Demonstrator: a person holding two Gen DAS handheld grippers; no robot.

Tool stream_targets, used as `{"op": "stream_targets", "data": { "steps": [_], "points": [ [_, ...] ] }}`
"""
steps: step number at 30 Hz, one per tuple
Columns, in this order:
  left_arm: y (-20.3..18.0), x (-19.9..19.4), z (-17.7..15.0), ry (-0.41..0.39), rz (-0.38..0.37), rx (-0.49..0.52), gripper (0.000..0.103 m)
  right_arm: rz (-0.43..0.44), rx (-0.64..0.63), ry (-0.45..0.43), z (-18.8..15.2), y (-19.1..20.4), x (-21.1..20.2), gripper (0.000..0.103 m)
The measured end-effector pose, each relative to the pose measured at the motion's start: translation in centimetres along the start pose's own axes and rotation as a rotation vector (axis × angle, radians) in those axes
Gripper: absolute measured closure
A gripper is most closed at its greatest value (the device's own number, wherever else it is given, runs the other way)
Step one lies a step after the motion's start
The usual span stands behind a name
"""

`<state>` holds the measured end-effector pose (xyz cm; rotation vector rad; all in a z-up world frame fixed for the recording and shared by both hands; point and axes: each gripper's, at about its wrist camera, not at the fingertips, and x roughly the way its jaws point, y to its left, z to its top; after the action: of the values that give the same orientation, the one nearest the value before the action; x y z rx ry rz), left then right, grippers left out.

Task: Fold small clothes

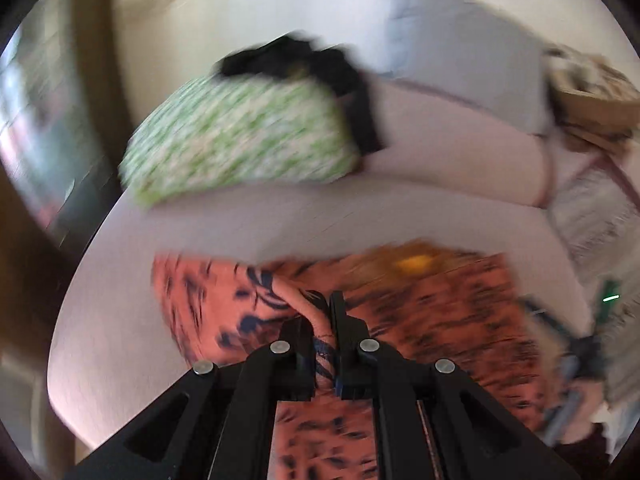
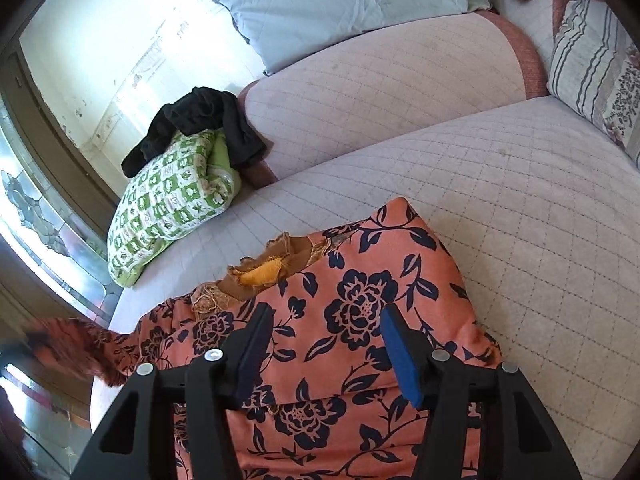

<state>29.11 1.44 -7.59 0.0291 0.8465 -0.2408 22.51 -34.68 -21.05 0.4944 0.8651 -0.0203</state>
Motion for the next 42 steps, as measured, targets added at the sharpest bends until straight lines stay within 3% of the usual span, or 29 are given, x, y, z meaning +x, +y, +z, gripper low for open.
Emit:
{"op": "stream_targets", "data": {
  "steps": [3,8,10,11,12,14,16,20,24,27,29,31,33,35,36,38,39,42],
  "points": [
    [-6.3,0.4,4.0,0.017,-0.133,0.069,0.097,0.002,0.044,-0.001,0.3,-0.9,0.0,0.044],
    [-15.5,2.1,7.1,0.028,-0.345,0.160,0.094,0.048,0.154,-0.033,1.4,-3.5,-0.9,0.044],
    [-18.1,2.5,7.8,0.037,-0.436,0.175,0.071,0.066,0.202,-0.061,2.0,-4.7,-1.3,0.041],
    [-18.9,2.5,8.0,0.029,-0.452,0.181,0.046,0.071,0.224,-0.071,2.2,-5.2,-1.5,0.037],
    [-19.4,2.1,7.9,-0.019,-0.445,0.187,0.028,0.086,0.253,-0.083,2.5,-5.8,-1.6,0.034],
    [-19.0,2.1,7.7,-0.106,-0.412,0.202,0.023,0.121,0.307,-0.088,2.9,-7.0,-1.8,0.033],
    [-18.3,3.1,7.2,-0.123,-0.376,0.228,0.023,0.134,0.345,-0.078,3.3,-7.9,-1.9,0.033],
    [-13.8,8.1,3.5,-0.034,-0.278,0.151,0.023,0.119,0.384,-0.077,3.6,-9.2,-1.9,0.033],
    [-6.8,13.4,-1.7,0.059,-0.171,-0.007,0.023,0.128,0.405,-0.050,3.5,-9.9,-1.2,0.033],
    [-2.8,15.9,-5.5,0.086,-0.076,-0.106,0.023,0.179,0.398,0.002,3.4,-9.6,0.0,0.034],
    [-0.5,17.1,-7.8,0.091,-0.013,-0.155,0.023,0.181,0.378,0.052,3.1,-9.0,1.1,0.041],
    [0.9,18.2,-9.4,0.104,0.077,-0.162,0.023,0.163,0.358,0.102,2.6,-8.5,2.2,0.049],
    [1.9,20.3,-11.5,0.148,0.243,-0.133,0.023,0.146,0.354,0.144,1.9,-8.5,3.5,0.051],
    [2.8,22.2,-13.1,0.220,0.351,-0.126,0.023,0.059,0.358,0.264,0.8,-9.0,6.2,0.053],
    [3.4,23.0,-14.1,0.250,0.353,-0.149,0.022,0.049,0.369,0.301,0.4,-9.3,7.0,0.055],
    [4.1,22.2,-14.8,0.196,0.318,-0.218,0.022,0.073,0.380,0.287,0.6,-9.5,7.0,0.052],
    [4.1,22.0,-14.9,0.203,0.311,-0.217,0.022,0.091,0.388,0.292,0.6,-9.6,7.0,0.043],
    [3.1,21.6,-15.5,0.171,0.328,-0.163,0.022,0.113,0.351,0.302,0.6,-9.3,7.6,0.038]
  ]
}}
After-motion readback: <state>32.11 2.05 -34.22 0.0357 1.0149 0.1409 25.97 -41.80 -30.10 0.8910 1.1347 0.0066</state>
